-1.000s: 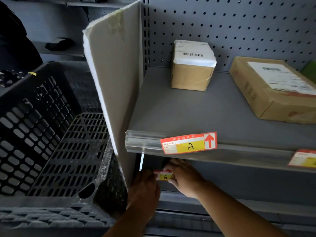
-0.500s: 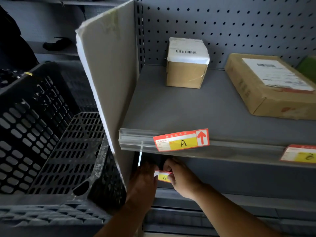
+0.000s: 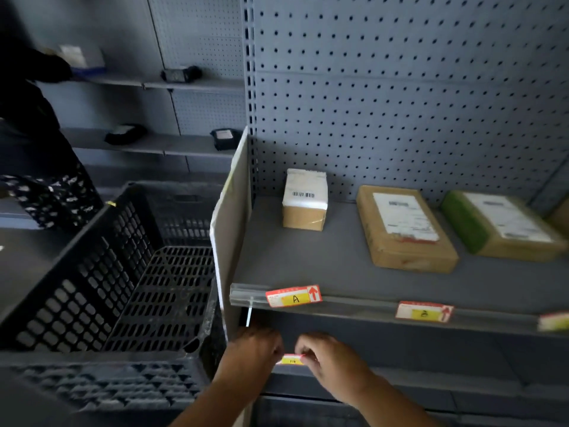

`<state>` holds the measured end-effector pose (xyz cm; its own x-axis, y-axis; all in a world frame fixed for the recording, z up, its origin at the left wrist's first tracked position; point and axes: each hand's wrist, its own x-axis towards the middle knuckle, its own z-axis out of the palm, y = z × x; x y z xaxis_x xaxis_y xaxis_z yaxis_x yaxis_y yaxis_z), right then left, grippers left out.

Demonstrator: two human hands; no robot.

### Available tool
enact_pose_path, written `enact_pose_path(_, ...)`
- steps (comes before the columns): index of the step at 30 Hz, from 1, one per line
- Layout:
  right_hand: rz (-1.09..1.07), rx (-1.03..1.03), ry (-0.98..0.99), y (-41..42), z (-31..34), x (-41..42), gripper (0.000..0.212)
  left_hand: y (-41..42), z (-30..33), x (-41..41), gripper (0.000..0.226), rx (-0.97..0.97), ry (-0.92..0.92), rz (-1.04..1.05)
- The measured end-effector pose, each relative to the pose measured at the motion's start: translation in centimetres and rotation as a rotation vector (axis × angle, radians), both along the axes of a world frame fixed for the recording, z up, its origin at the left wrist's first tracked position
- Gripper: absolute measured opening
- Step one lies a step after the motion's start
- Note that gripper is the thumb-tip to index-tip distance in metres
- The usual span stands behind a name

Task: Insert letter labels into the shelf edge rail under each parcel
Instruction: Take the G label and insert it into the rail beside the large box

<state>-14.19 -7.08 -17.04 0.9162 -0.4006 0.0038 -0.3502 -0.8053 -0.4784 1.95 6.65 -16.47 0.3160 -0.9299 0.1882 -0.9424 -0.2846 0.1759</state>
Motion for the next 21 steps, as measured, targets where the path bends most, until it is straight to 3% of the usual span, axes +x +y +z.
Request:
enact_pose_path(4,0.065,-0.054,-0.019,1.2,3.1,-2.0,0.007,1.8,3.4,-0.6,0.014,-0.02,-0.063,-0.077)
enact_pose_path(9,0.12,-0.232,-0.02,2.8,6.2,-3.6,0.002,4.0,5.9,-2.2,0.01,-0.036,0.018,-0.064)
enact_pose_path(14,0.104,-0.455,-0.031,5.4,9.2,-5.4,0.015,5.5,8.5,-5.1,0.006,-0.101,0.071,-0.105)
enact_pose_path(21,-0.002,-0.455,-0.027,9.5,10.7,-8.6,0.036,7.4,10.5,-8.3,0.006,-0.162,0.088,-0.163)
